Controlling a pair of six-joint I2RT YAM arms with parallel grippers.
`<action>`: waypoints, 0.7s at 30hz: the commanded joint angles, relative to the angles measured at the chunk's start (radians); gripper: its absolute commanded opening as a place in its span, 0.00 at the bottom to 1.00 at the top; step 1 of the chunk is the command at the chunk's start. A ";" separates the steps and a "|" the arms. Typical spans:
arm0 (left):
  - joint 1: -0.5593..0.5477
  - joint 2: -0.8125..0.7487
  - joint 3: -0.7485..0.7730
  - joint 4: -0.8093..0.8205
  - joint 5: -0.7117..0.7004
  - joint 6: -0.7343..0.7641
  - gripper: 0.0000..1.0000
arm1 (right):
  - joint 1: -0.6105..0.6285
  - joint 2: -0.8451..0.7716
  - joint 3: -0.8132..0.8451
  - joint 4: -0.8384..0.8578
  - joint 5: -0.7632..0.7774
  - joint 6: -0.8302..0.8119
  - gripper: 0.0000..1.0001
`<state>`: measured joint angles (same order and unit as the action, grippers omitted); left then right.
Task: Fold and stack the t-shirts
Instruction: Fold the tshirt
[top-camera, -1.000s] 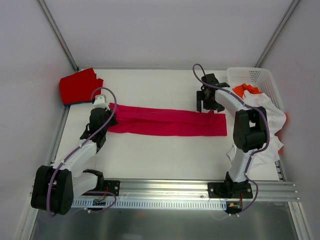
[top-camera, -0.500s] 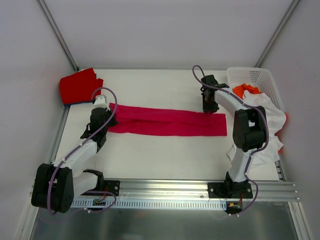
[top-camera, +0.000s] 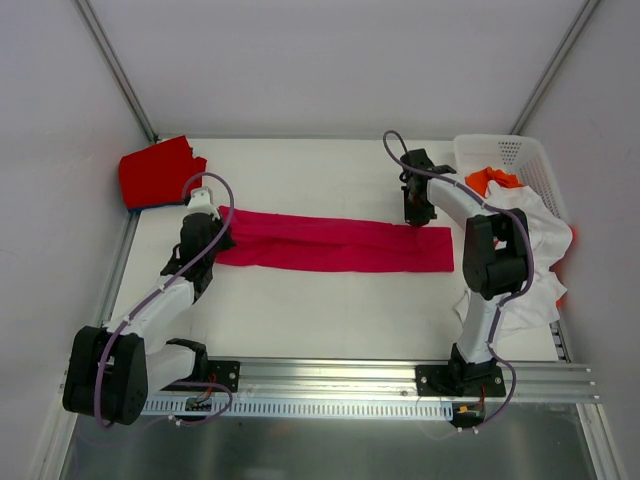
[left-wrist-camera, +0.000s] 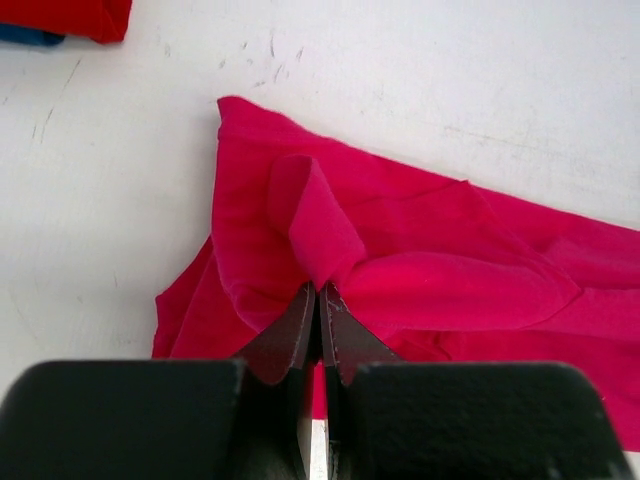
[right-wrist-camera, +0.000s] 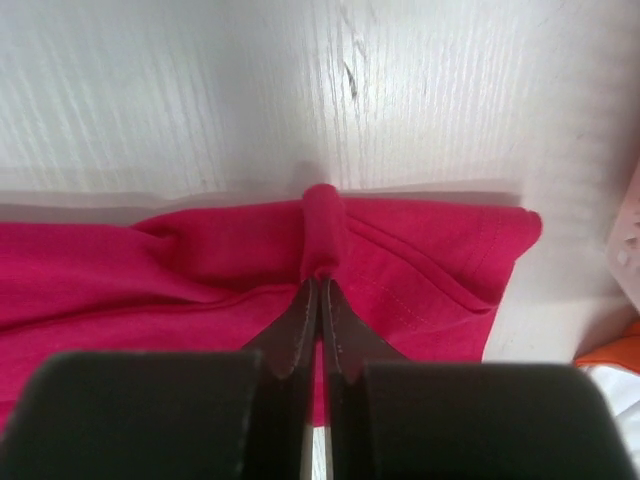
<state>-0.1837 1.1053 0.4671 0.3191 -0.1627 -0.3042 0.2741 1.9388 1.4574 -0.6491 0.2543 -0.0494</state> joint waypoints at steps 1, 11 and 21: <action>0.000 -0.007 0.087 0.017 0.018 0.016 0.00 | -0.006 0.003 0.136 -0.026 0.017 -0.012 0.01; 0.000 0.224 0.347 0.009 0.118 0.100 0.00 | -0.022 0.132 0.435 -0.136 0.049 -0.053 0.00; 0.000 0.456 0.516 0.037 0.151 0.151 0.00 | -0.065 0.170 0.446 -0.141 0.069 -0.056 0.00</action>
<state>-0.1837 1.5452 0.9260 0.3096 -0.0269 -0.1936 0.2276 2.1223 1.8866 -0.7612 0.2848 -0.0917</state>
